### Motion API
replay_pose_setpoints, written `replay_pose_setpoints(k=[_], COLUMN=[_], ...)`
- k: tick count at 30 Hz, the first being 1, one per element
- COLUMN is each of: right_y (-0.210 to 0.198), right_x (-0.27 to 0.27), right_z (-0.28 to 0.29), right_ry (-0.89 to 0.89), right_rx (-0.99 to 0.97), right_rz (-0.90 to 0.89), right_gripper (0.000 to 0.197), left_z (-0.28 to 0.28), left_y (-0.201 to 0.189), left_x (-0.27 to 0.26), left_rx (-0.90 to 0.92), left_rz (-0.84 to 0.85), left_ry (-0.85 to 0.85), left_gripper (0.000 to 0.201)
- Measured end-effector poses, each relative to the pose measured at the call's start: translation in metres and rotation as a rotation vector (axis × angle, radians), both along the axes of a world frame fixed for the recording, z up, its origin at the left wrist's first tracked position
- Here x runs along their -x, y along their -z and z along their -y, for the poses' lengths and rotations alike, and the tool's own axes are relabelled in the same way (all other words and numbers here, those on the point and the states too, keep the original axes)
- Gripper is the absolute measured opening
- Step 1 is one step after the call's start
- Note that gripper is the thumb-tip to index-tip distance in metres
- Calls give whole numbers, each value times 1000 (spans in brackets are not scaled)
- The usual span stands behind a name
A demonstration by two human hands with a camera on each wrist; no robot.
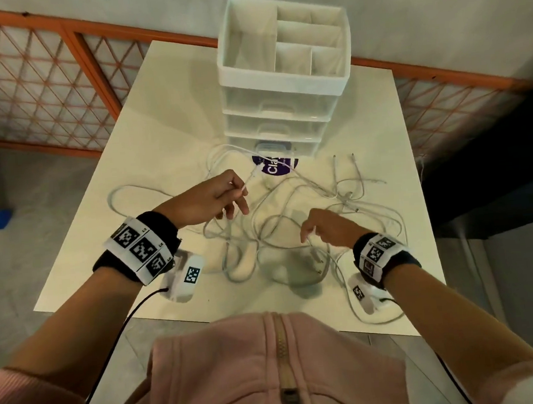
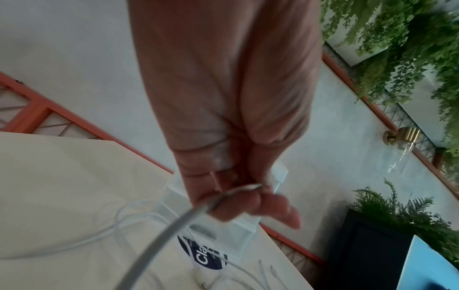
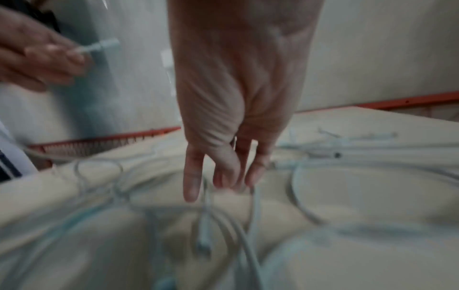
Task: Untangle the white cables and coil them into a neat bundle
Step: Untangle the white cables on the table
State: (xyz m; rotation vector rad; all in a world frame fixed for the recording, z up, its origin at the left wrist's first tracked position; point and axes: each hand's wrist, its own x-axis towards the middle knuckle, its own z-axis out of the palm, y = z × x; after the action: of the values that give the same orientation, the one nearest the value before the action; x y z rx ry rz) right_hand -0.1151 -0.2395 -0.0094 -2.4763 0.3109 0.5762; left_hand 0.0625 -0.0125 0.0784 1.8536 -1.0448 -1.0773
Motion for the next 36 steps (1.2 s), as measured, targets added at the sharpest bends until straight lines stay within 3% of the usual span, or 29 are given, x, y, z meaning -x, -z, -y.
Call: replay_pose_setpoints(k=[3,5,9,14,20,26,30,34,36], right_y=[22,14,-29,-104,-147,-155,-156,-164,-167], right_x=[15,14,-3,-30,-42,-40,-39,-40,-43], right_z=[5,8,18,13,-4,-6,-5,-10,-17], right_ry=[91,113,83,84,-89,-84,-72,107,178], right_rx=[5,23,176,5,112,274,201,-82,-225], right_rz=[31,95,387,544,360,171,181,459,548], right_gripper=[11,8,10,11,26,56,51,27,27], left_z=[-3,-2,5,19,31,32,35,42,44], left_y=[-1,-3,-8,-20,-27,-15,-10,-13,-18], left_x=[3,4,4,7,12,14,17,26,30], left_rx=[-28,-16,52,167,290,257,254,323,368], left_rz=[-31,-46,-85,-67,-36,35,44,-81,-150], left_ry=[32,7,-87,-162,-192,-204,-103,-91,-135], left_gripper=[9,10,12,11,12,19,11,11,11])
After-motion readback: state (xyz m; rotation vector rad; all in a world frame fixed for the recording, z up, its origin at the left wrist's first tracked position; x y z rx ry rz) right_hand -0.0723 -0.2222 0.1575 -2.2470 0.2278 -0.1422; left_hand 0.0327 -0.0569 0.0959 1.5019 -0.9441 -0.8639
